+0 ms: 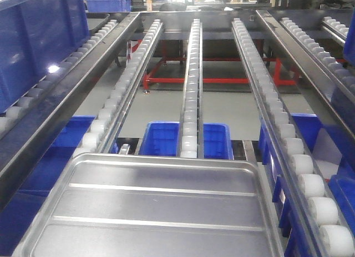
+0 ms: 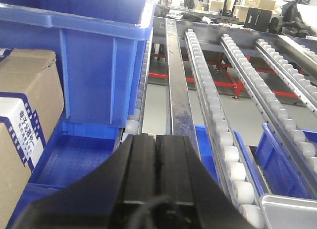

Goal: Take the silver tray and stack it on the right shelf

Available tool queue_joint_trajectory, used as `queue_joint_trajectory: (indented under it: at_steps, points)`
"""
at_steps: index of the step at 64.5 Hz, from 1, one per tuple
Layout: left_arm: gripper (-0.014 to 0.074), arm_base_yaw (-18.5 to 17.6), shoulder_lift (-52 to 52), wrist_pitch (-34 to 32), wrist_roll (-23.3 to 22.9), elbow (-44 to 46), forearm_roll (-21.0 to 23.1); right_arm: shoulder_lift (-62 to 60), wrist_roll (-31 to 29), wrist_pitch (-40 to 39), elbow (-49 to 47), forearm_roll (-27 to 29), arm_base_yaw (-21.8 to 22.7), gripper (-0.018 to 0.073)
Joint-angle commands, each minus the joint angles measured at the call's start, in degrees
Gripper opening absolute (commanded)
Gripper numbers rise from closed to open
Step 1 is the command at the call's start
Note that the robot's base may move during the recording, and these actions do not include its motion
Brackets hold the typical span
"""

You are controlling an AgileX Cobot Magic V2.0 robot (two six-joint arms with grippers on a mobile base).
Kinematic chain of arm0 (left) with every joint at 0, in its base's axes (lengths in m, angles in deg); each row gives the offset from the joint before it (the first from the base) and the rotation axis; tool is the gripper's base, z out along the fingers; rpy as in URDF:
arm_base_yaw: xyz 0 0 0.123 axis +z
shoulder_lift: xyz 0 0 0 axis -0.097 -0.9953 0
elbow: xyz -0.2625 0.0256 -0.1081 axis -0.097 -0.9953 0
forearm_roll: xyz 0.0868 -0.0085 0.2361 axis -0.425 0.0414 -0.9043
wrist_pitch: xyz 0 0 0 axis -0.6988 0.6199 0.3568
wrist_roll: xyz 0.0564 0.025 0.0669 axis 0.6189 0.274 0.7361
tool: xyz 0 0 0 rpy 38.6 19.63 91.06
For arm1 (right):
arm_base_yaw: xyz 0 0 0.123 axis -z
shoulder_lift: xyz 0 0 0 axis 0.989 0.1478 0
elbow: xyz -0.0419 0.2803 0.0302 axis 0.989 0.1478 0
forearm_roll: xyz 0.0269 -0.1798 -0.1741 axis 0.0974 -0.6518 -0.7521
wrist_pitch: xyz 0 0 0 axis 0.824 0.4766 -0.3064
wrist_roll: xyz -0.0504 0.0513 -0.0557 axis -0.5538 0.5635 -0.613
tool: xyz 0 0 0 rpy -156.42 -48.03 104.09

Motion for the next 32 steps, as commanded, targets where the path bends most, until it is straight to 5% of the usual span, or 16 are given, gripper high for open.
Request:
queue_joint_trajectory:
  at_steps: [1,32]
  points:
    - [-0.0101,-0.3,0.96,-4.82,0.15,-1.03,0.33,-1.17,-0.59,-5.56,-1.1,-0.12,-0.09,0.0066]
    - [-0.01,-0.3,0.5,-9.87,0.15,4.2,1.46,-1.17,-0.59,-16.07,-3.41,-0.07,-0.09,0.0066]
